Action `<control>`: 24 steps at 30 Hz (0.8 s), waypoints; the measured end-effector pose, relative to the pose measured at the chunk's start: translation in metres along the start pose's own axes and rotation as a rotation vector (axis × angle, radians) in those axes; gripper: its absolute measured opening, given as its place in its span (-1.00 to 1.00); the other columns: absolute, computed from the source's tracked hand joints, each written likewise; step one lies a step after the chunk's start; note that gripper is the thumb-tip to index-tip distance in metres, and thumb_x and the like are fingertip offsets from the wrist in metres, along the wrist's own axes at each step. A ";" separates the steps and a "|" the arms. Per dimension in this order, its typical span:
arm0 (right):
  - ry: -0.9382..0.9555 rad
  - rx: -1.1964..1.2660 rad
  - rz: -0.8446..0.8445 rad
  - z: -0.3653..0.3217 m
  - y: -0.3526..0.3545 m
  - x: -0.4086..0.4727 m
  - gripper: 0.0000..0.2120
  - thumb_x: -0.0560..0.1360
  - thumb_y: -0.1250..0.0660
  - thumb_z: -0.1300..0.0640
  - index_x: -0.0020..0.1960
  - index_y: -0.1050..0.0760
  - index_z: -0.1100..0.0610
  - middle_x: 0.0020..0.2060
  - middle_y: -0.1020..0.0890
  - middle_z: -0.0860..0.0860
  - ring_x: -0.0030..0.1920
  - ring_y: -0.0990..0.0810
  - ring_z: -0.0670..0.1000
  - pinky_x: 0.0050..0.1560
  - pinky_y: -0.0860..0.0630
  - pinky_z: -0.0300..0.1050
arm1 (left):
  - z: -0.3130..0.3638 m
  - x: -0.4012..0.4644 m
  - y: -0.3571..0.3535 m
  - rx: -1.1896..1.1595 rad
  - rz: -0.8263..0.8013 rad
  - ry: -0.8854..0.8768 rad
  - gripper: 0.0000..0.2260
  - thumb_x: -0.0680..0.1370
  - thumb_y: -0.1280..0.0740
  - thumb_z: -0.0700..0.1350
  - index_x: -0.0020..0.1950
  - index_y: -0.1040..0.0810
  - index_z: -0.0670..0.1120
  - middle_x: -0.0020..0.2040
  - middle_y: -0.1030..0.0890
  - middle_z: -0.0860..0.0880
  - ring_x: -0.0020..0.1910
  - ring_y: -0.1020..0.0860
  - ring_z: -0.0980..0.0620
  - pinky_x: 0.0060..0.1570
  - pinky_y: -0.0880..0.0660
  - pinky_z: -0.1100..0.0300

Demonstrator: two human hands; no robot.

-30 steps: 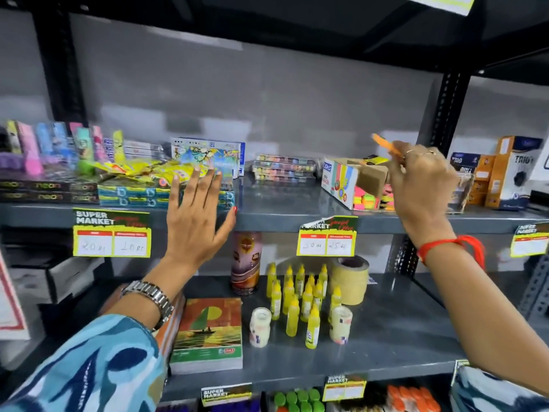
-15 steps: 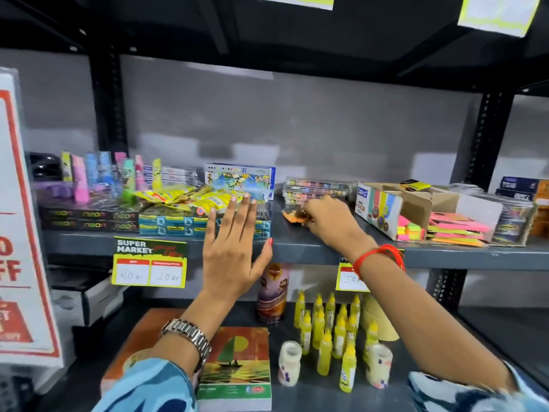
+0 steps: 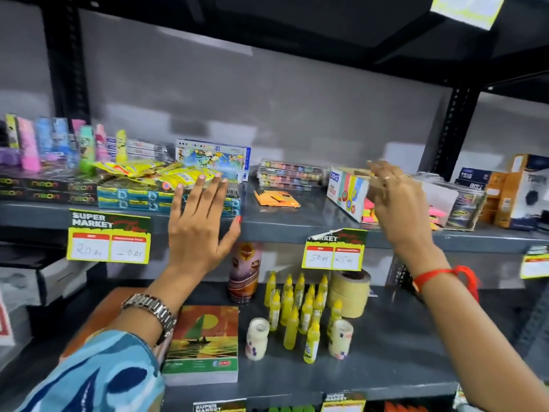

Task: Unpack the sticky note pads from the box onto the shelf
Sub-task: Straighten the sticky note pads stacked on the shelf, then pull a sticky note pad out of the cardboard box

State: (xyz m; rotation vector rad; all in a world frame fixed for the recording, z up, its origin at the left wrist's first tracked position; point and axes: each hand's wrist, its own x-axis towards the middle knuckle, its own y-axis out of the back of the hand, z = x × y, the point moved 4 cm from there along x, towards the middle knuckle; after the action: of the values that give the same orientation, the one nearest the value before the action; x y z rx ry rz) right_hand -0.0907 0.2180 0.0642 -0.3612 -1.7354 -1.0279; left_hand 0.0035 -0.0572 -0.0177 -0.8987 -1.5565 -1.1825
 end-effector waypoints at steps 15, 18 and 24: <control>-0.159 -0.375 -0.188 0.050 0.004 -0.024 -0.85 0.36 -0.25 0.49 -0.13 -0.55 0.37 -0.23 -0.62 0.38 -0.20 -0.59 0.39 -0.25 -0.54 0.12 | 0.000 -0.001 0.000 0.018 0.016 0.013 -0.48 0.57 -0.09 0.09 0.40 -0.42 -0.21 0.29 -0.52 -0.17 0.34 -0.40 -0.16 0.46 -0.03 -0.05; -0.178 -0.367 -0.149 0.053 0.007 -0.025 -0.88 0.40 -0.25 0.46 -0.14 -0.56 0.37 -0.23 -0.62 0.38 -0.22 -0.59 0.40 -0.29 -0.52 0.09 | 0.000 -0.001 0.000 0.018 0.009 0.014 -0.48 0.57 -0.09 0.10 0.40 -0.42 -0.21 0.29 -0.52 -0.17 0.34 -0.40 -0.16 0.45 -0.04 -0.06; -0.207 -0.250 0.158 0.052 0.029 -0.022 -0.83 0.53 -0.23 0.34 0.03 -0.56 0.36 -0.21 -0.65 0.37 -0.21 -0.60 0.35 -0.25 -0.53 0.10 | 0.001 -0.001 0.000 0.024 0.005 0.018 -0.48 0.57 -0.09 0.10 0.40 -0.42 -0.20 0.29 -0.53 -0.17 0.33 -0.40 -0.14 0.45 -0.06 -0.07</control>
State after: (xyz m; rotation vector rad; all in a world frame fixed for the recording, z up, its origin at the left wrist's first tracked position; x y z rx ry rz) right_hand -0.0953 0.2804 0.0537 -0.7759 -1.7304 -1.1249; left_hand 0.0033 -0.0567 -0.0184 -0.8739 -1.5500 -1.1628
